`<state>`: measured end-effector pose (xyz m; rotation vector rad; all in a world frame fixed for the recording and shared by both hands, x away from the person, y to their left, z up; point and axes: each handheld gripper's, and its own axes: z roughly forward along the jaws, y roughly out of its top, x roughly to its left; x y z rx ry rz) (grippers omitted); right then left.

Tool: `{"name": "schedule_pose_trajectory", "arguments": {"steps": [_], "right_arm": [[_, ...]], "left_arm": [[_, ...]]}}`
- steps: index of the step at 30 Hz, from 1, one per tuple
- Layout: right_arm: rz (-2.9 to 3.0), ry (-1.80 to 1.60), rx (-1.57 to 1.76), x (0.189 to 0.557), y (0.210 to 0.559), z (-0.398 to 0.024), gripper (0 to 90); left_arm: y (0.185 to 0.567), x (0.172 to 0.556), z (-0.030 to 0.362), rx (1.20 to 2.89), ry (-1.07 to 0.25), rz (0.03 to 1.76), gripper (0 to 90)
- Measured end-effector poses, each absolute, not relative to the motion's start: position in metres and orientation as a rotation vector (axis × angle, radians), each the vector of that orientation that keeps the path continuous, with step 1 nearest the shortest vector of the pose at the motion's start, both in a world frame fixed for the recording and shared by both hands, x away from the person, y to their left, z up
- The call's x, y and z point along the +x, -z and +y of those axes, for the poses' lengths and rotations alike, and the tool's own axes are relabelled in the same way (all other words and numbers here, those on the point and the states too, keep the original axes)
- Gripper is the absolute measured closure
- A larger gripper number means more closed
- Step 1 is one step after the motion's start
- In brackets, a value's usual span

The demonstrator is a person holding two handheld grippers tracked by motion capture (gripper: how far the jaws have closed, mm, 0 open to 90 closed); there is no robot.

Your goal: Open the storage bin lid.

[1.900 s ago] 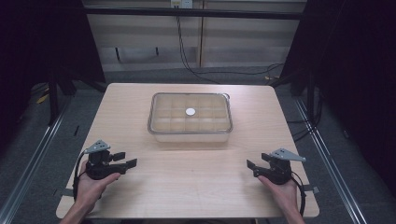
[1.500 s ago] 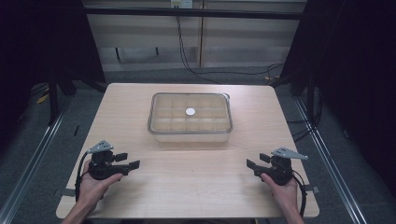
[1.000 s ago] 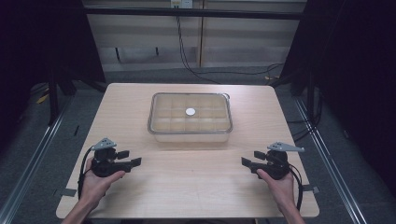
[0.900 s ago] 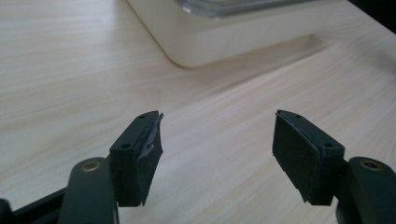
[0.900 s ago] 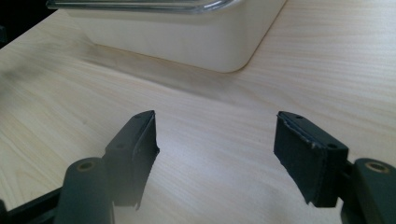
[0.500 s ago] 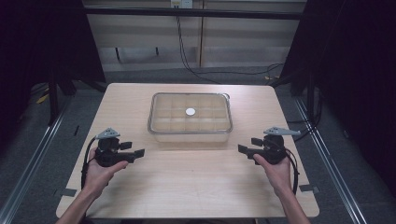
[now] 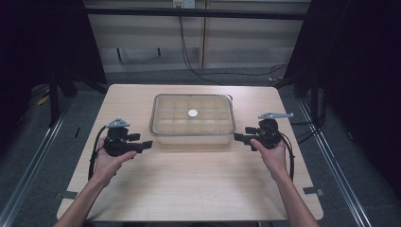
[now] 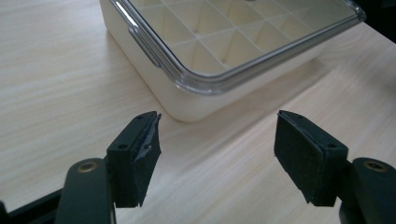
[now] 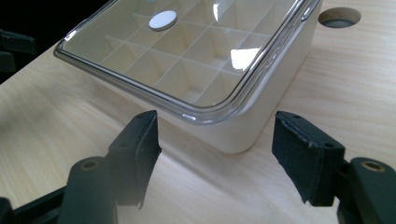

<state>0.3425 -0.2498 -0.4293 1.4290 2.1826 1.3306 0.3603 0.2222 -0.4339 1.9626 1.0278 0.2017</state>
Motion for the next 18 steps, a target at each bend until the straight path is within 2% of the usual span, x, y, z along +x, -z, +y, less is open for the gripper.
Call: {"name": "schedule_pose_trajectory", "arguments": {"steps": [7,18], "right_arm": [[2.174,-1.329,1.407,0.352,0.424,-0.245,31.7],[2.164,-1.349,1.380,0.377,0.420,-0.242,32.1]], "left_arm": [[0.419,0.376,0.222,1.945,-0.203,1.009,30.4],[0.420,0.401,0.212,1.960,-0.209,1.025,30.2]]}}
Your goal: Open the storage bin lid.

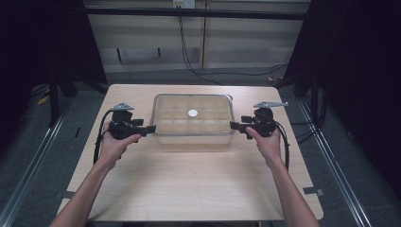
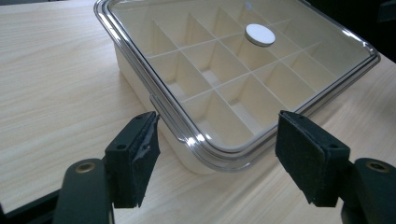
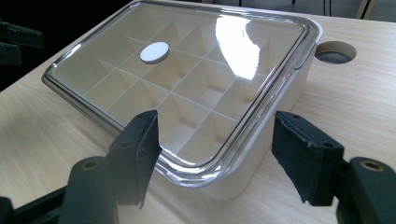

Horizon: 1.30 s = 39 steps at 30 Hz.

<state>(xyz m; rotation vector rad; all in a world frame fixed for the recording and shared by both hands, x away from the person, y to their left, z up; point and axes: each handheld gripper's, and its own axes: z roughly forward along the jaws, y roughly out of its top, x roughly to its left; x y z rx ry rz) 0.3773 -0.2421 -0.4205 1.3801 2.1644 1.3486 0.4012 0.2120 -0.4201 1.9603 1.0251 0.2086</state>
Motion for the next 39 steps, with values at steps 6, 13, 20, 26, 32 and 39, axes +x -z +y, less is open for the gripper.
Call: {"name": "schedule_pose_trajectory", "arguments": {"steps": [6,13,20,26,32,39], "right_arm": [[2.173,-1.327,1.403,0.392,0.419,-0.238,30.4],[2.180,-1.295,1.440,0.405,0.427,-0.237,27.3],[2.201,-1.304,1.450,0.408,0.437,-0.235,24.4],[2.201,-1.299,1.459,0.409,0.445,-0.231,21.7],[2.216,-1.315,1.454,0.411,0.449,-0.228,18.7],[2.213,-1.324,1.475,0.414,0.451,-0.229,18.3]], "left_arm": [[0.422,0.417,0.214,1.952,-0.208,1.037,32.2],[0.429,0.427,0.216,1.931,-0.166,1.080,30.8],[0.440,0.425,0.210,1.963,-0.198,1.077,28.5],[0.448,0.430,0.206,1.956,-0.146,1.083,24.8],[0.452,0.433,0.203,1.945,-0.105,1.092,24.2],[0.451,0.435,0.196,1.960,-0.106,1.070,24.4]]}}
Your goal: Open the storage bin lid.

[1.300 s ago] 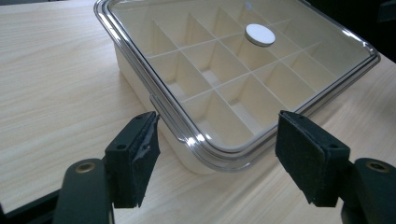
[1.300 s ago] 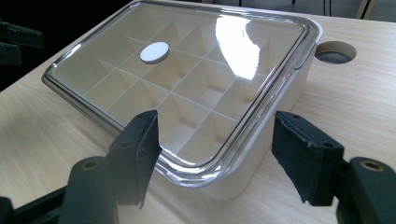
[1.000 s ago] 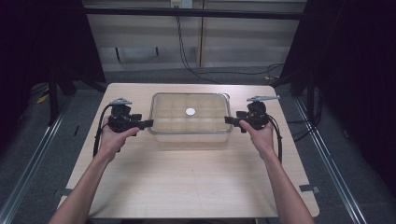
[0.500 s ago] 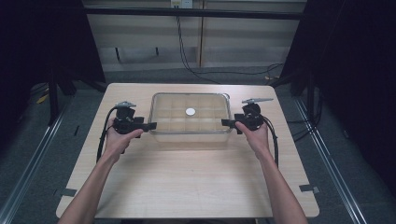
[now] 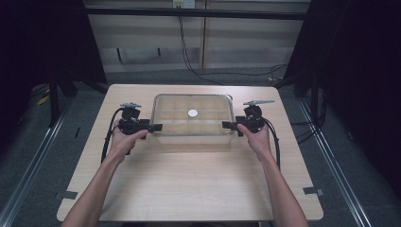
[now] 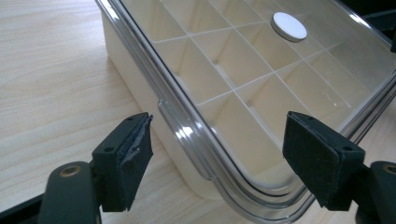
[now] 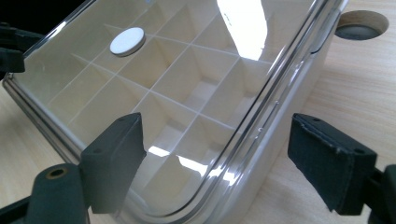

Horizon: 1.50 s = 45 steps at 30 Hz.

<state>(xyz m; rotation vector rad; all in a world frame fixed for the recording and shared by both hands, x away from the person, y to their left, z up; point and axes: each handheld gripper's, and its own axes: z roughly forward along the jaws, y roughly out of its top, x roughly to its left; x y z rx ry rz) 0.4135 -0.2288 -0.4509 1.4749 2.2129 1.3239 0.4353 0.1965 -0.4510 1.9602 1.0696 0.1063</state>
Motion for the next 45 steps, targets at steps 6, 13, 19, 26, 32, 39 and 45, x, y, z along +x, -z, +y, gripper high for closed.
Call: {"name": "schedule_pose_trajectory", "arguments": {"steps": [6,13,19,26,32,39,45], "right_arm": [[2.215,-1.347,1.493,0.417,0.454,-0.226,17.5],[2.229,-1.335,1.521,0.421,0.457,-0.222,16.0],[2.233,-1.323,1.528,0.422,0.457,-0.221,14.5],[2.213,-1.306,1.510,0.421,0.456,-0.219,16.4],[2.190,-1.307,1.526,0.420,0.456,-0.219,19.3],[2.181,-1.315,1.527,0.421,0.457,-0.220,20.4],[2.158,-1.312,1.536,0.418,0.457,-0.218,20.9]], "left_arm": [[0.451,0.436,0.191,1.973,-0.098,1.060,23.1],[0.456,0.441,0.191,1.955,-0.026,1.053,21.0],[0.456,0.444,0.192,1.946,0.005,1.059,26.8],[0.453,0.442,0.194,1.937,-0.050,1.058,30.8],[0.454,0.443,0.196,1.933,-0.042,1.055,32.9],[0.453,0.442,0.193,1.943,-0.056,1.055,30.1],[0.452,0.441,0.195,1.930,-0.063,1.060,35.1]]}}
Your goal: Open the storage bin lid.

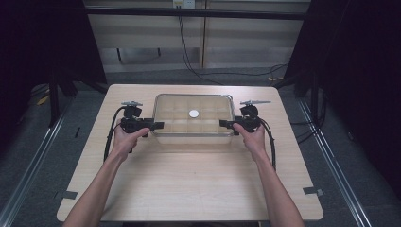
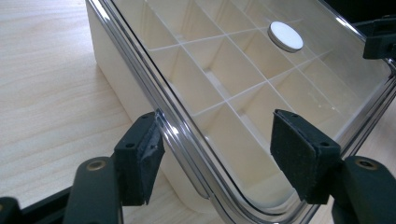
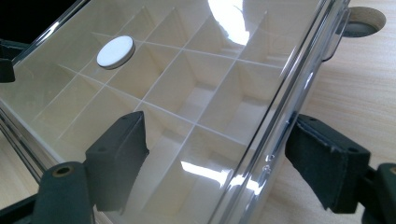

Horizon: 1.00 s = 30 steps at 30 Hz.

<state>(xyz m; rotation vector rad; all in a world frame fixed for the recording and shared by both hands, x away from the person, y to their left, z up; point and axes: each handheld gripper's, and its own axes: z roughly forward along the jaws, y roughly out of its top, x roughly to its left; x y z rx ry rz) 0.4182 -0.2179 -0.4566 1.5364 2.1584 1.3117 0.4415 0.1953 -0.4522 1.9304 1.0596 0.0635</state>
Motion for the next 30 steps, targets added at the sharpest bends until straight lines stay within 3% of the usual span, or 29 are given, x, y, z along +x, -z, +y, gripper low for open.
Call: {"name": "schedule_pose_trajectory", "arguments": {"steps": [16,25,27,30], "right_arm": [[2.088,-1.274,1.544,0.415,0.452,-0.218,23.4],[2.059,-1.304,1.552,0.411,0.452,-0.225,35.4],[2.030,-1.348,1.556,0.407,0.451,-0.228,43.0],[2.018,-1.379,1.543,0.404,0.450,-0.231,46.3]], "left_arm": [[0.449,0.435,0.195,1.905,-0.099,1.034,40.7],[0.448,0.433,0.195,1.910,-0.114,1.022,44.6],[0.447,0.433,0.195,1.905,-0.117,1.024,46.1],[0.447,0.432,0.196,1.904,-0.124,1.021,47.2]]}}
